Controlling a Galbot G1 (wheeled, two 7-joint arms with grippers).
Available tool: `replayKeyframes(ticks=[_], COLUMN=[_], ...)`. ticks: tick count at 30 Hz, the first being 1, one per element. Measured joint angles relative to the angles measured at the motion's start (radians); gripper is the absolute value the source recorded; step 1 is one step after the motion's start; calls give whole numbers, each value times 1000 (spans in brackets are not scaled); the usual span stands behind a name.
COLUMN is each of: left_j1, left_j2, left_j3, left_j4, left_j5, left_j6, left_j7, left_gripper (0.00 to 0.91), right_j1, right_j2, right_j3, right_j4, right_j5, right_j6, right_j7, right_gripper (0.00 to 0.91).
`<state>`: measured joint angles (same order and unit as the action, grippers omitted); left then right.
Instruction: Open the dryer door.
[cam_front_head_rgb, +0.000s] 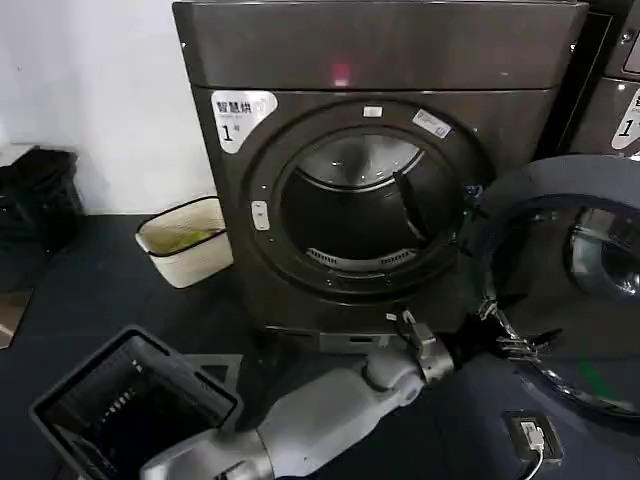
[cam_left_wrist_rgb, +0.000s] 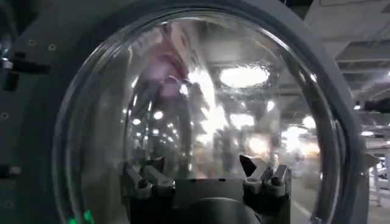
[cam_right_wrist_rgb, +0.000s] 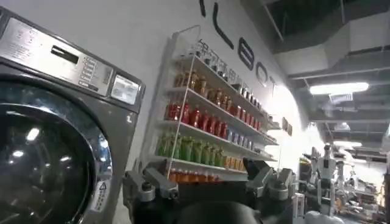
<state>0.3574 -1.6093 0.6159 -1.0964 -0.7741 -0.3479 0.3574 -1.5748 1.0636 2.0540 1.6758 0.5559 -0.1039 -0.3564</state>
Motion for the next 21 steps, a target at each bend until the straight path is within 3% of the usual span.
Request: replayKeyframes(ticks=[9, 21], left_j1=[7, 27], left_j2=[0, 60], left_j3=[-2, 30], left_j4=[-18, -112], left_j5=[12, 28], left_j6=[-21, -214], left_j7=[-13, -58], left_gripper=[907, 907], right_j1=[2, 16], right_j2=[-6, -11], right_j3=[-3, -18], right_j4=[-4, -19], right_j5=[-1, -5], right_j6=[3, 12], right_j7=[1, 0], right_gripper=[907, 907])
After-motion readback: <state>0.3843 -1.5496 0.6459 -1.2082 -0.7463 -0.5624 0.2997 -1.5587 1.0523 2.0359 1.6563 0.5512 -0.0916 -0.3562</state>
